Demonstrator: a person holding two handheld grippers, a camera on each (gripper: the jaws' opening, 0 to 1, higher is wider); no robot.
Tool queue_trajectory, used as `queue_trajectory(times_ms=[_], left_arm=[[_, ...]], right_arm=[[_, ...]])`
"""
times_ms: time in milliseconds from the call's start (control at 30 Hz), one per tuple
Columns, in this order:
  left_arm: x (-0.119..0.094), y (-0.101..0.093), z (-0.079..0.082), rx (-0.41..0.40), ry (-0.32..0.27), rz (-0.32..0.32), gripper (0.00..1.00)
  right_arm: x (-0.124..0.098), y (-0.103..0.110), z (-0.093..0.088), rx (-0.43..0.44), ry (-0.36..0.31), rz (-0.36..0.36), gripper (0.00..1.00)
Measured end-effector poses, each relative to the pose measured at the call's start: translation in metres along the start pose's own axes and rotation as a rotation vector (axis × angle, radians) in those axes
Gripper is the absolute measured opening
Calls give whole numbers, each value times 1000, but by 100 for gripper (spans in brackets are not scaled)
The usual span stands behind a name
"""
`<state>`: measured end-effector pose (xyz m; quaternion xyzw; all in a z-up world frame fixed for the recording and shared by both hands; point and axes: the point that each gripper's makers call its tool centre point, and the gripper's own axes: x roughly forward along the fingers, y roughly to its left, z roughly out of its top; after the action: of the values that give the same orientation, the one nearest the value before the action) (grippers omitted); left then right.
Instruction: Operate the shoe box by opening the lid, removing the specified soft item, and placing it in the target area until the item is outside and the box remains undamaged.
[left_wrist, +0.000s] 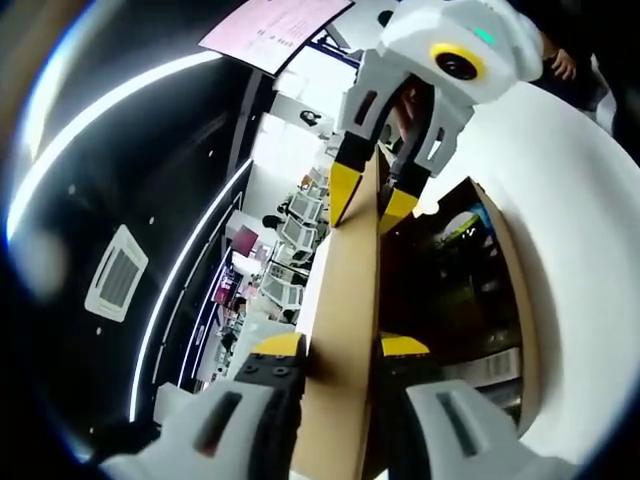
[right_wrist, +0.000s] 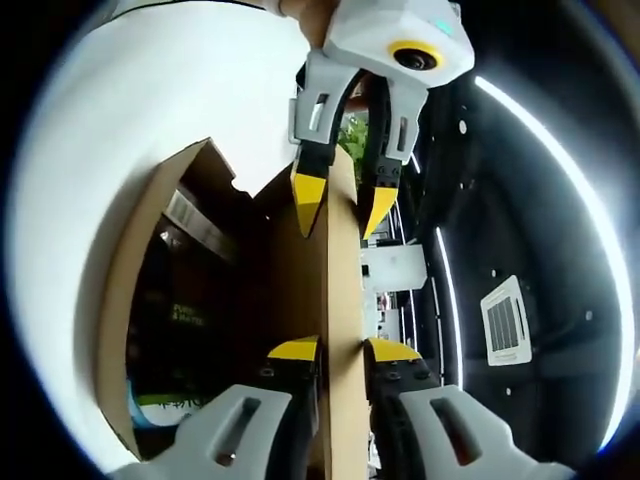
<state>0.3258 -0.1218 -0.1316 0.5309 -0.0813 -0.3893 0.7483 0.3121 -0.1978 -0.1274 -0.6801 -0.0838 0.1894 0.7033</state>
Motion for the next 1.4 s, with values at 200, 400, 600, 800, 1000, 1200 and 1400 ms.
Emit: queue_trajectory(times_ms=[200,400,600,800,1000,1200,1400], left_arm=[[1,2,-1,11,5,-2,26],[2,3,-1,15,12,-1,26],[3,4,-1,23,28,-6,26],[5,7,-2,31,37,-9,25],[6,10,-3,26,34,-10,25],[9,14,-4,43,44,-14,25],[10,15,-5,40,45,-11,24]], right_arm=[[1,-2,0,-3,7,0,15],[2,-3,0,-5,10,0,14],[2,-4,-1,-1,11,-1,14],[4,-6,-2,6,6,-2,13],[6,-8,-4,-7,13,-7,12],[9,-11,-6,-8,19,-9,12],[10,-12,-7,-11,23,-10,11]])
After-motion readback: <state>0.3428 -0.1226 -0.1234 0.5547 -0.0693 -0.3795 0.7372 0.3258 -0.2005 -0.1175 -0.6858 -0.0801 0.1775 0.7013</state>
